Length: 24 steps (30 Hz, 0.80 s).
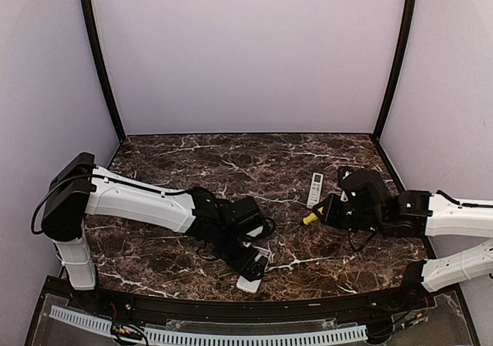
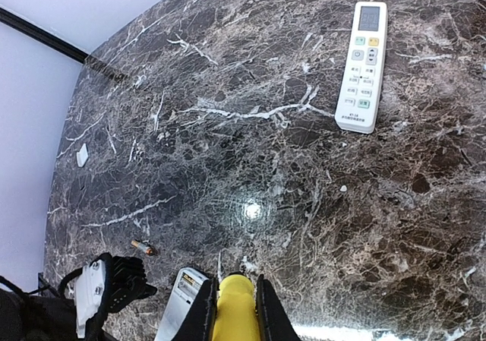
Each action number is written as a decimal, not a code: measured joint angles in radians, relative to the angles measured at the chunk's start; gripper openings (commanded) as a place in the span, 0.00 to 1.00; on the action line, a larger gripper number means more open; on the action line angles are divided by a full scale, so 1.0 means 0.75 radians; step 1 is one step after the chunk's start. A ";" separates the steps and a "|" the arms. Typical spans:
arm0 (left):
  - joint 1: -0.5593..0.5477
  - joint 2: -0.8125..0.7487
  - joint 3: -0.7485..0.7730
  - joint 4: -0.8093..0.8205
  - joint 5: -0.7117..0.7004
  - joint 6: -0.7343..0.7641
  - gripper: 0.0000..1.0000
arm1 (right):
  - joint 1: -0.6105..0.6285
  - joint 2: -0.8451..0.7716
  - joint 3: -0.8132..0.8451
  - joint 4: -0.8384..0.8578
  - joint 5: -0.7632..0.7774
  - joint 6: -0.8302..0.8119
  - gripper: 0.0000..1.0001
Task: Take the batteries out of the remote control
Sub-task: Pick up the remote control without the battery cover from the center of the board.
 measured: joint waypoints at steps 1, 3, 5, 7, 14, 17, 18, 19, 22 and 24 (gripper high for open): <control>-0.010 0.000 0.008 -0.005 -0.006 -0.022 0.99 | 0.000 0.001 0.001 0.000 0.000 0.000 0.00; -0.027 0.000 0.018 -0.012 -0.012 -0.065 0.99 | 0.000 0.001 0.000 0.002 0.000 -0.001 0.00; -0.046 0.001 0.023 -0.016 -0.016 -0.101 0.99 | 0.000 0.000 0.000 0.009 0.000 -0.005 0.00; -0.066 0.006 0.030 -0.023 -0.020 -0.134 0.99 | 0.000 0.000 0.000 0.017 -0.001 -0.011 0.00; -0.124 0.068 0.075 -0.034 -0.045 -0.211 0.94 | 0.000 -0.003 0.000 0.045 -0.001 -0.041 0.00; -0.133 0.087 0.096 -0.042 -0.057 -0.218 0.86 | 0.000 -0.005 -0.001 0.062 -0.001 -0.051 0.00; -0.133 0.091 0.101 -0.045 -0.061 -0.217 0.84 | 0.000 -0.005 -0.002 0.066 -0.001 -0.052 0.00; -0.133 0.093 0.104 -0.048 -0.064 -0.216 0.80 | 0.000 -0.007 -0.004 0.070 -0.001 -0.053 0.00; -0.133 0.096 0.104 -0.068 -0.093 -0.200 0.75 | 0.000 -0.010 -0.009 0.082 -0.001 -0.054 0.00; -0.133 0.100 0.107 -0.090 -0.127 -0.175 0.75 | 0.000 -0.010 -0.011 0.089 -0.001 -0.054 0.00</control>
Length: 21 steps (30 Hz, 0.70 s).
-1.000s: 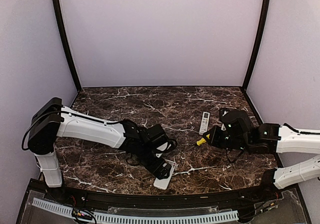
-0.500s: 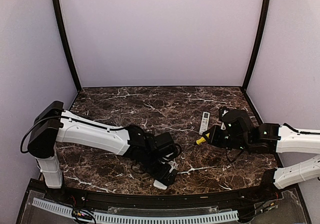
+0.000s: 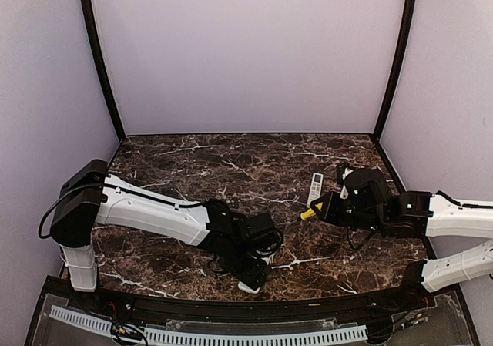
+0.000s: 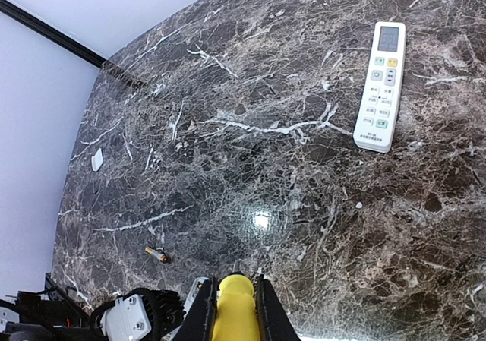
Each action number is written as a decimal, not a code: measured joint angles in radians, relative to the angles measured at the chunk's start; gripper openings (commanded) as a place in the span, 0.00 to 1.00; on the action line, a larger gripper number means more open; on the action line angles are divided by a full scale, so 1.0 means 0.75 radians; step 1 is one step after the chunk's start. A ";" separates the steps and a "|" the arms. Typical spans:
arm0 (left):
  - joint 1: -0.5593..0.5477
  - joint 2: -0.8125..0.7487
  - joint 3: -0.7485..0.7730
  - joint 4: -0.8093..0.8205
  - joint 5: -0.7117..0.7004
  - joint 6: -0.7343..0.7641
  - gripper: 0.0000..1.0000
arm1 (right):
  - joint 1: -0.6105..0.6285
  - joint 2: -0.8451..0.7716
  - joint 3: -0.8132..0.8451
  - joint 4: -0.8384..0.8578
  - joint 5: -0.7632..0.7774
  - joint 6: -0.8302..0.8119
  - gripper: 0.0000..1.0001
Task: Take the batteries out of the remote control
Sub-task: Pick up the remote control without the battery cover from the center of the board.
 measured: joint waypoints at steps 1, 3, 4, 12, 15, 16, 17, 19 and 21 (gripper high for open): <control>0.000 0.001 0.001 -0.008 -0.013 0.014 0.75 | 0.000 0.000 -0.001 0.002 0.001 0.000 0.00; 0.000 0.003 0.001 -0.017 -0.033 0.041 0.74 | 0.000 0.000 -0.001 0.004 0.001 0.000 0.00; 0.000 0.003 0.001 -0.020 -0.041 0.062 0.74 | 0.000 0.000 -0.001 0.004 0.000 0.000 0.00; -0.002 0.003 -0.007 -0.049 -0.101 0.210 0.71 | 0.000 0.032 -0.001 0.013 -0.005 0.001 0.00; 0.003 -0.021 -0.048 -0.016 -0.095 0.298 0.68 | -0.001 0.056 -0.001 0.007 -0.021 -0.001 0.00; 0.007 -0.036 -0.070 0.002 -0.086 0.328 0.67 | -0.001 0.061 -0.001 0.002 -0.033 -0.003 0.00; 0.014 -0.049 -0.090 0.014 -0.070 0.359 0.65 | 0.000 0.061 -0.001 -0.004 -0.043 -0.007 0.00; 0.037 -0.071 -0.120 0.039 -0.032 0.421 0.63 | -0.001 0.052 -0.003 -0.003 -0.071 -0.025 0.00; 0.061 -0.080 -0.133 0.051 0.004 0.479 0.60 | -0.001 0.020 -0.017 0.000 -0.109 -0.057 0.00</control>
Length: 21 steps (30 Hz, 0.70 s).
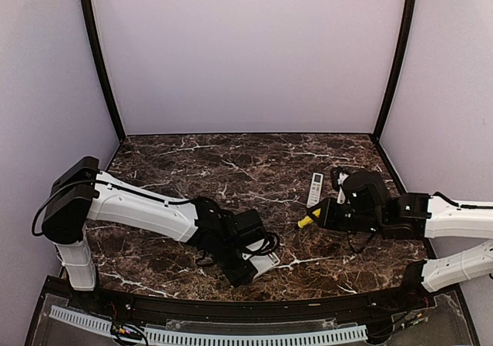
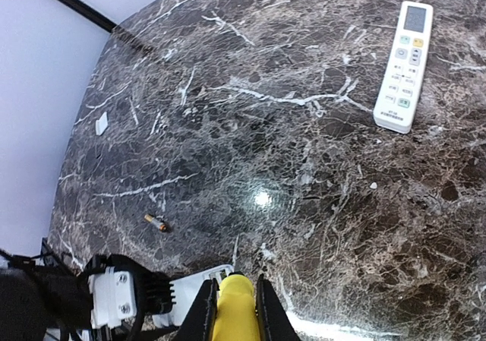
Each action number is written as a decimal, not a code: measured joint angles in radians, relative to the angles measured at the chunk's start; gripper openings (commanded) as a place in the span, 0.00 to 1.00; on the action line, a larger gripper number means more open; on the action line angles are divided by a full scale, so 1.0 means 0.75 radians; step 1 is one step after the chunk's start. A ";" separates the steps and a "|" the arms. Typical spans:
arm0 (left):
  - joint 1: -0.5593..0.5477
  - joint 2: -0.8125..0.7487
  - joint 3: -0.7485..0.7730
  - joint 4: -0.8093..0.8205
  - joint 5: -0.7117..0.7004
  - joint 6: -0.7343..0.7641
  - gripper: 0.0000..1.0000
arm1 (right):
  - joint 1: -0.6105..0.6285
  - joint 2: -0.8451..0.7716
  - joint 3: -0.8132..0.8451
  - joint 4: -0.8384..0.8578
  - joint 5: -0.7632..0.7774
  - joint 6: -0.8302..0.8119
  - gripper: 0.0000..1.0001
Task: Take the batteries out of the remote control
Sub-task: Pick up the remote control without the battery cover from the center of the board, then remove the battery from the remote control without the battery cover.
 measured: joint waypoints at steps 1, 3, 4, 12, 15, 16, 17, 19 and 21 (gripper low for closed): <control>0.013 -0.003 -0.004 0.008 0.018 0.027 0.59 | 0.000 -0.026 -0.012 0.002 -0.026 -0.022 0.00; 0.037 -0.004 -0.008 0.018 0.056 0.098 0.58 | 0.000 -0.078 -0.031 0.000 -0.072 -0.060 0.00; 0.045 -0.005 -0.009 0.023 0.067 0.121 0.56 | 0.000 -0.098 -0.034 -0.004 -0.090 -0.073 0.00; 0.107 -0.020 -0.042 0.082 0.115 0.350 0.51 | 0.001 -0.042 -0.006 -0.033 -0.156 -0.143 0.00; 0.114 -0.046 -0.088 0.119 0.109 0.407 0.50 | 0.015 0.027 0.032 -0.067 -0.158 -0.145 0.00; 0.115 -0.059 -0.105 0.129 0.106 0.422 0.50 | 0.021 0.044 0.042 -0.076 -0.157 -0.145 0.00; 0.115 -0.070 -0.119 0.135 0.100 0.433 0.50 | 0.030 0.062 0.054 -0.085 -0.156 -0.144 0.00; 0.115 -0.081 -0.134 0.141 0.092 0.456 0.50 | 0.043 0.090 0.077 -0.098 -0.155 -0.142 0.00; 0.115 -0.081 -0.135 0.148 0.084 0.474 0.50 | 0.051 0.112 0.101 -0.108 -0.151 -0.139 0.00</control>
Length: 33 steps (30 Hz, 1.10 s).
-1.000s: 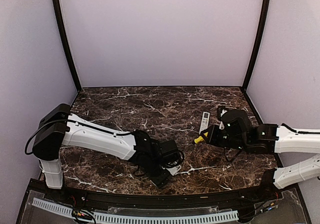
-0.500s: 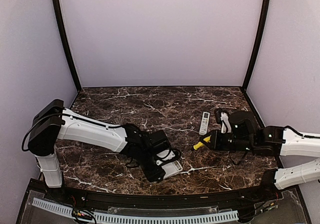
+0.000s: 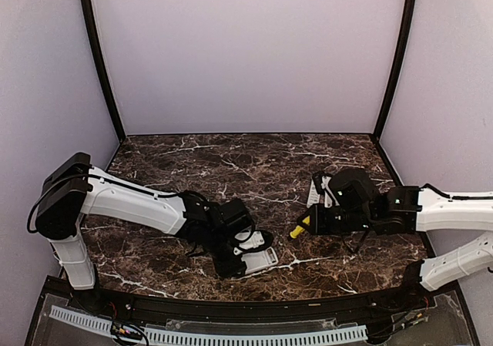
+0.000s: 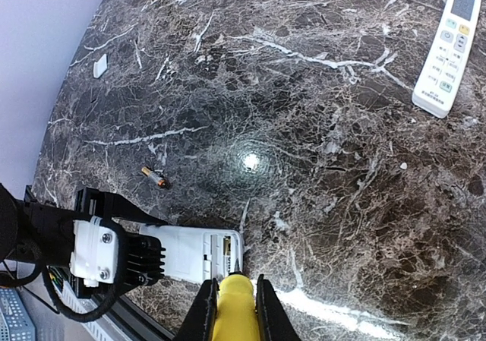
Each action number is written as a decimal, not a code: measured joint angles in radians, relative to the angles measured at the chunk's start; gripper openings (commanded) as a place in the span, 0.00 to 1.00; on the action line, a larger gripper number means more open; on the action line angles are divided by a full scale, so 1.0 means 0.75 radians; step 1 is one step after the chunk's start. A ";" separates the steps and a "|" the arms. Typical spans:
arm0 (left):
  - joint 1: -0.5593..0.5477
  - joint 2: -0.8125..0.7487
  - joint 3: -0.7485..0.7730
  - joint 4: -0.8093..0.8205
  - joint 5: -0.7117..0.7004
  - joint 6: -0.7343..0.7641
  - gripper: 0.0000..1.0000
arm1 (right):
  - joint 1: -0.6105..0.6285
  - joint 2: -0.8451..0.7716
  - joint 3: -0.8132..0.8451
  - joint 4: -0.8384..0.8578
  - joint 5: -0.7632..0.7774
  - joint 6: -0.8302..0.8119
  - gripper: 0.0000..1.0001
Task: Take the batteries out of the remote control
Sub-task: Remove the battery from the remote control without the battery cover.
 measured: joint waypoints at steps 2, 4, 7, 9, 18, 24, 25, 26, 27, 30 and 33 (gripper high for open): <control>0.000 0.000 0.000 0.006 -0.003 0.014 0.49 | 0.012 0.025 0.032 -0.007 0.012 0.009 0.00; 0.000 0.000 0.000 0.007 -0.007 0.023 0.49 | 0.027 0.052 0.061 -0.012 0.022 0.024 0.00; 0.000 0.000 0.000 0.007 -0.010 0.034 0.49 | 0.053 0.101 0.095 -0.026 0.041 0.052 0.00; -0.001 0.000 0.000 0.008 -0.011 0.038 0.48 | 0.065 0.133 0.109 -0.043 0.057 0.063 0.00; -0.004 0.001 0.000 0.008 -0.012 0.047 0.47 | 0.085 0.211 0.166 -0.115 0.104 0.083 0.00; -0.008 0.001 0.000 0.008 -0.012 0.048 0.45 | 0.092 0.233 0.180 -0.137 0.121 0.083 0.00; -0.009 0.002 0.001 0.008 -0.012 0.048 0.45 | 0.092 0.232 0.181 -0.139 0.122 0.083 0.00; -0.009 0.002 0.001 0.008 -0.012 0.048 0.45 | 0.093 0.231 0.184 -0.140 0.122 0.083 0.00; -0.010 0.002 0.001 0.008 -0.012 0.048 0.45 | 0.093 0.228 0.185 -0.140 0.123 0.083 0.00; -0.010 0.002 0.002 0.008 -0.012 0.048 0.45 | 0.093 0.201 0.185 -0.139 0.122 0.085 0.00; -0.010 0.004 0.003 0.008 -0.012 0.048 0.44 | 0.093 0.175 0.185 -0.133 0.122 0.088 0.00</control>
